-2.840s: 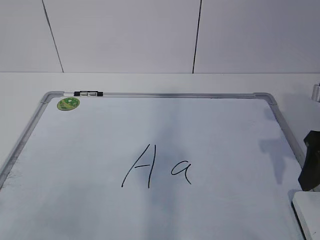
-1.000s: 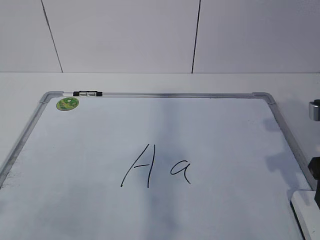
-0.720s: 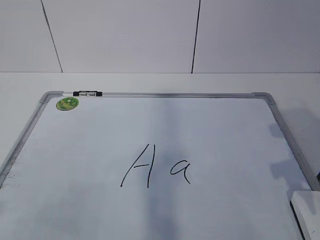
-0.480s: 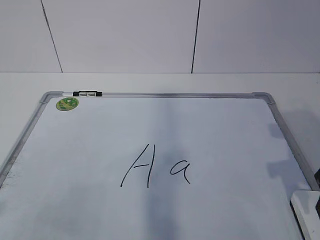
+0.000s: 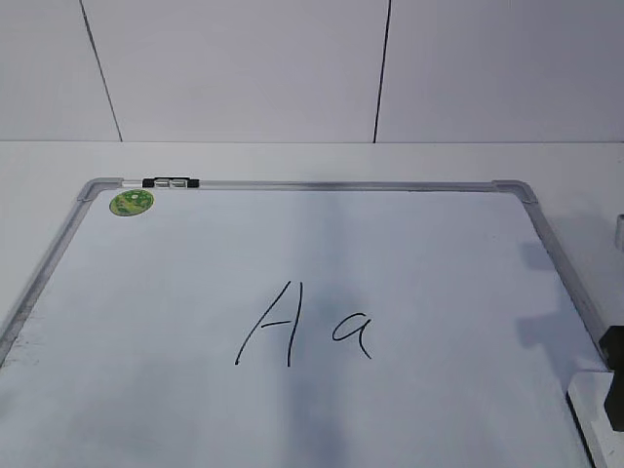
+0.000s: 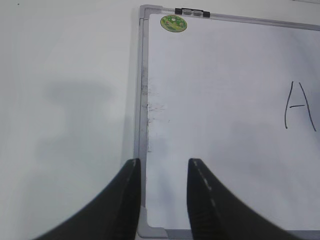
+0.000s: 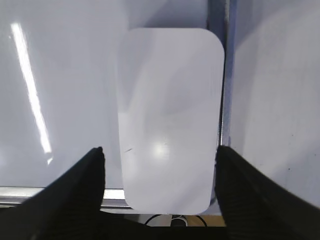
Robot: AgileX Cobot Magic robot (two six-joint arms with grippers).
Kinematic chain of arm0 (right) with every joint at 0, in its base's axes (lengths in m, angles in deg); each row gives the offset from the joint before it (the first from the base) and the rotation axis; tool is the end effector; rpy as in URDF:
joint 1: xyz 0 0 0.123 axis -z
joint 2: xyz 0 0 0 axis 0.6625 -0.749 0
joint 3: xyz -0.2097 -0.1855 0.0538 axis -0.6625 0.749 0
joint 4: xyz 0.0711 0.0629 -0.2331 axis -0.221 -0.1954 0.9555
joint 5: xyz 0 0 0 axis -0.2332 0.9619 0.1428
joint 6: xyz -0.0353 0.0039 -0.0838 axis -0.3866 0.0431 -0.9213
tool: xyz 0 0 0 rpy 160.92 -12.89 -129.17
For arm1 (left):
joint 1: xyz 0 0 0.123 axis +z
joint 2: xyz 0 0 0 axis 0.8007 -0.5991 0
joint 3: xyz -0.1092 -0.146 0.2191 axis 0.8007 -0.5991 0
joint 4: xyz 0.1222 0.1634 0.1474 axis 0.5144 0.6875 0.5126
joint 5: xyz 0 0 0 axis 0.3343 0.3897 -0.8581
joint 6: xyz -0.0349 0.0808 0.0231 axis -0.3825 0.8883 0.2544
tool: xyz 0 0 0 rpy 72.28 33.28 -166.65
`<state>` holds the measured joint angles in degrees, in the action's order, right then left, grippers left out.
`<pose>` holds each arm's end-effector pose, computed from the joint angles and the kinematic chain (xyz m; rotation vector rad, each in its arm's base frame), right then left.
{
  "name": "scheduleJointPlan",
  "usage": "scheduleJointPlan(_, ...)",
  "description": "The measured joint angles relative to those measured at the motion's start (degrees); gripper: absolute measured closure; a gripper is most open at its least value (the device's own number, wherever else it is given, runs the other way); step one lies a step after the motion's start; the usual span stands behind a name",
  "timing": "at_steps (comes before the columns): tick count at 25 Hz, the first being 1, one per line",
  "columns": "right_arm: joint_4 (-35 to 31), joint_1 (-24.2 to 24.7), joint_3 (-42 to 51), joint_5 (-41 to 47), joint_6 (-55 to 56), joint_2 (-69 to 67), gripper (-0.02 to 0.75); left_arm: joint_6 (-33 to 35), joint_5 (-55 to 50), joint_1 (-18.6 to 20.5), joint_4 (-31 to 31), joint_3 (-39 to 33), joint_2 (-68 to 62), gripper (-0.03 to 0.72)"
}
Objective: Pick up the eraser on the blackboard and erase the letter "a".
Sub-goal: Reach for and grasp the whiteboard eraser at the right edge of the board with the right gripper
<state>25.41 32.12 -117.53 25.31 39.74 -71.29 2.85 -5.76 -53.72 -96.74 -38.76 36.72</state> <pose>0.1941 0.0371 0.2219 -0.0401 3.1212 0.0907 0.0068 -0.0123 0.2795 -0.0679 2.1613 -0.2341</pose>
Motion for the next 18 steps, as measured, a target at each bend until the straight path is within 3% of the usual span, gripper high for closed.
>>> scheduleJointPlan(18, 1.0, 0.0, 0.0, -1.4, 0.1, -1.7, 0.211, 0.0, 0.0, 0.0, 0.0, 0.0, 0.0, 0.447)
